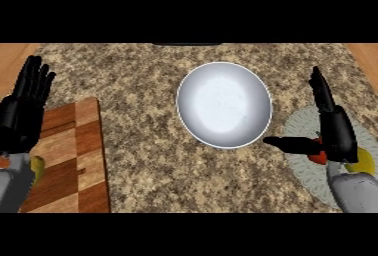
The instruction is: Pick the bell pepper from the placemat and place it in the bowl
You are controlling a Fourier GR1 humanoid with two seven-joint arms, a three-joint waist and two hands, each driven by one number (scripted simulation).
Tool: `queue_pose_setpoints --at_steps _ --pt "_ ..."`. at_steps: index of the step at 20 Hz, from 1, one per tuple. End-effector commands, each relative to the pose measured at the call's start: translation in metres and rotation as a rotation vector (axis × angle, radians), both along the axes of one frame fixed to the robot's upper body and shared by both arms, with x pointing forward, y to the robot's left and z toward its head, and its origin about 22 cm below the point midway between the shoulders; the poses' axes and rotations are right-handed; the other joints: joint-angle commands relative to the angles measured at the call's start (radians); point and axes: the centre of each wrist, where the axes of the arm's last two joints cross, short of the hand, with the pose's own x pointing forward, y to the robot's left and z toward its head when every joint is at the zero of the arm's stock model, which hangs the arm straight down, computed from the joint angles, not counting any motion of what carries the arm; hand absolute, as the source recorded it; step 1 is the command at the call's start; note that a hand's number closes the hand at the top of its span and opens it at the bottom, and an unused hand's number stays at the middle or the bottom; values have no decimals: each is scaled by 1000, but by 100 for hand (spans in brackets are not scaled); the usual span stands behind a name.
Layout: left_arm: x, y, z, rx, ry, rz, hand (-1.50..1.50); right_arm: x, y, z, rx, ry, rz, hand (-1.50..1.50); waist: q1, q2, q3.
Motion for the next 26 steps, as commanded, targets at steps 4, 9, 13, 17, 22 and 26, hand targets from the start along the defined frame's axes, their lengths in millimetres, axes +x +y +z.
queue_pose_setpoints --at_steps 4,9,13,17,22,26 --pt "-10 17 -10 -50 20 38 0 -46 46 -9 -194 -110 -120 -150 -7 0 5" --pt "-6 8 -14 -25 23 69 0 -61 16 35 -460 29 -231 -150 -31 -6 2" --pt "-5 35 4 -10 25 75 0 -72 8 87 -548 160 -312 -150 -30 -6 2" --pt "-5 25 3 -33 18 74 0 -82 -3 104 -740 423 -244 -150 -32 -7 2" --pt "-2 21 1 -30 4 51 0 -92 8 133 -834 624 -151 -150 -13 0 4" --pt "3 28 -1 -38 7 54 0 -90 5 148 -896 726 -112 -150 -6 4 5"
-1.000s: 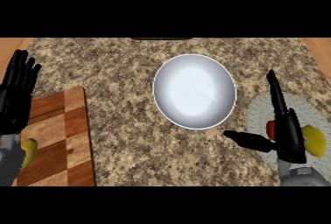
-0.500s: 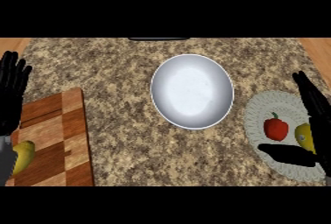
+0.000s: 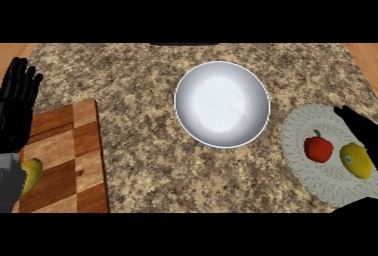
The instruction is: Pick the bell pepper from the placemat and place it in the bowl
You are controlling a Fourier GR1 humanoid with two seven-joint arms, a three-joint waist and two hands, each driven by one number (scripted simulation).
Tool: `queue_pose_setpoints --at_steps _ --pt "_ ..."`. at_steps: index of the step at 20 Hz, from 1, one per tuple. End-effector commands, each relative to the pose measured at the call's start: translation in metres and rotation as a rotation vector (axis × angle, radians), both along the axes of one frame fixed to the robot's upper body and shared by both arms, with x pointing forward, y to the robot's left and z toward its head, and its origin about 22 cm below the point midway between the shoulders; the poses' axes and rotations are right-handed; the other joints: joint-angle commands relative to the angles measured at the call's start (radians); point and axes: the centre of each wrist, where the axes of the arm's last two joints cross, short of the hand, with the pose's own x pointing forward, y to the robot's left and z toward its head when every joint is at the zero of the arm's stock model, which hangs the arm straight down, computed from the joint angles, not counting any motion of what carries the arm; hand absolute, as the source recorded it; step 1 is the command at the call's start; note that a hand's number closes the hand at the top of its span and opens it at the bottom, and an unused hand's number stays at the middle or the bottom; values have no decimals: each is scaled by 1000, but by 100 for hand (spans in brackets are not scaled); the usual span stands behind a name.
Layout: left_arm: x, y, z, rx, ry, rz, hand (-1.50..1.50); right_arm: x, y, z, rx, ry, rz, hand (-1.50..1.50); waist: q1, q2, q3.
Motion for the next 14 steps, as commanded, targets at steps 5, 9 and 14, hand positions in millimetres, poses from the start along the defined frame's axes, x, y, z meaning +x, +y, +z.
queue_pose_setpoints --at_steps 5,9,14 --pt "5 -8 -12 8 -9 -8 0 11 -16 19 -48 149 -50 -150 7 4 2" --pt "-9 -3 -5 3 -4 3 0 19 -19 -12 -25 145 -49 -150 13 2 3" --pt "7 -1 -12 -6 15 -18 0 25 -27 -38 -28 194 -68 -150 8 4 3"
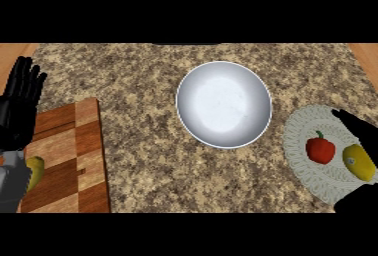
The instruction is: Pick the bell pepper from the placemat and place it in the bowl
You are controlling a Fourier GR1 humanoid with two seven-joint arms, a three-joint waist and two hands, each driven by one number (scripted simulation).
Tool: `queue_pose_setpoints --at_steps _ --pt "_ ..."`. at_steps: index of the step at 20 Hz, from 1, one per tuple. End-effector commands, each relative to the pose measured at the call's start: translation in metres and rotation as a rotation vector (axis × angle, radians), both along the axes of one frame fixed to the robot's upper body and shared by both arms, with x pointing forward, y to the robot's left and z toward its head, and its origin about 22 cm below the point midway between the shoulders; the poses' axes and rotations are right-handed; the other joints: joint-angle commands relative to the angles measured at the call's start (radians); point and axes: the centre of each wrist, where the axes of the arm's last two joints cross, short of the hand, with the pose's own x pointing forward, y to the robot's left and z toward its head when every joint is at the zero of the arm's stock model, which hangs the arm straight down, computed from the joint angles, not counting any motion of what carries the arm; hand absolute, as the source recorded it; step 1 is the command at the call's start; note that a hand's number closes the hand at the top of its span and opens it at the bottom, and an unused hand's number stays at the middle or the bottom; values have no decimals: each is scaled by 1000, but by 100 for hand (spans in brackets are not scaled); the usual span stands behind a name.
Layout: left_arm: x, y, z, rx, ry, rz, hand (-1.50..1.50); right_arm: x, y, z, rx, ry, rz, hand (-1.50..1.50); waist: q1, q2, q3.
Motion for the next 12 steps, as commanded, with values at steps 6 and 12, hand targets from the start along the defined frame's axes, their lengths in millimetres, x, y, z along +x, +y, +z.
queue_pose_setpoints --at_steps 6,12 --pt "9 -7 2 -3 3 -6 0 15 -18 -53 -16 43 -63 -150 -1 1 1" --pt "3 2 -11 -6 18 -3 0 25 -36 -63 -19 50 -65 -150 0 0 0"
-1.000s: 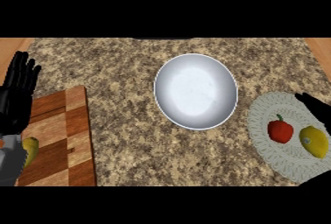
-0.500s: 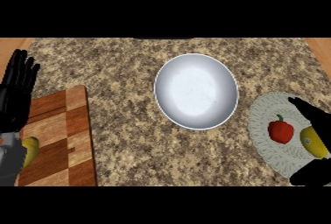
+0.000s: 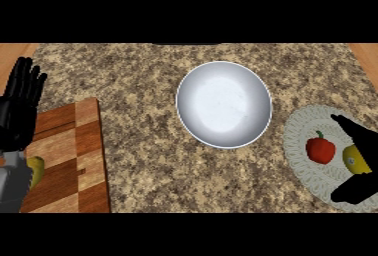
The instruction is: Pick the bell pepper from the placemat and place it in the bowl
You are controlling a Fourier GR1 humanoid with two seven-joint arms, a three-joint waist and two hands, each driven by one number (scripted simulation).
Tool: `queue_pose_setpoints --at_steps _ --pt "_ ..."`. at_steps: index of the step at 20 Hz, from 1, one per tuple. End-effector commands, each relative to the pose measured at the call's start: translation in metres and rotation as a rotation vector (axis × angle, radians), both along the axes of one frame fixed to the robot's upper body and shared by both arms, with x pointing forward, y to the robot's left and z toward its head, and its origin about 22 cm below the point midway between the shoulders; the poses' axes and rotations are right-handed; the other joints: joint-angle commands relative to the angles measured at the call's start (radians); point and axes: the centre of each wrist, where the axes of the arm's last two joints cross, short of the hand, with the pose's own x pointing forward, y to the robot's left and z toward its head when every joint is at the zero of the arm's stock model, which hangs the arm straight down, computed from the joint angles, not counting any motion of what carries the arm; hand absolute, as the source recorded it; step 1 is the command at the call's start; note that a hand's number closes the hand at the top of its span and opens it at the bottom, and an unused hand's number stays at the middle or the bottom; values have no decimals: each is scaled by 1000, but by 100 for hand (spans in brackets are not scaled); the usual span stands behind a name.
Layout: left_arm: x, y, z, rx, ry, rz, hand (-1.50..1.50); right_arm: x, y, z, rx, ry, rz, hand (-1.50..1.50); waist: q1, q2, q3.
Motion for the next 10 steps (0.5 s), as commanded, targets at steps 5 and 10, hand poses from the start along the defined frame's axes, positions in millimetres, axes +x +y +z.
queue_pose_setpoints --at_steps 5,10 --pt "-7 0 5 2 0 -6 0 -5 -17 -40 22 -12 34 -150 0 -1 0" --pt "-2 6 12 -6 -3 7 0 4 -19 -26 42 -54 68 -150 -1 -1 0"
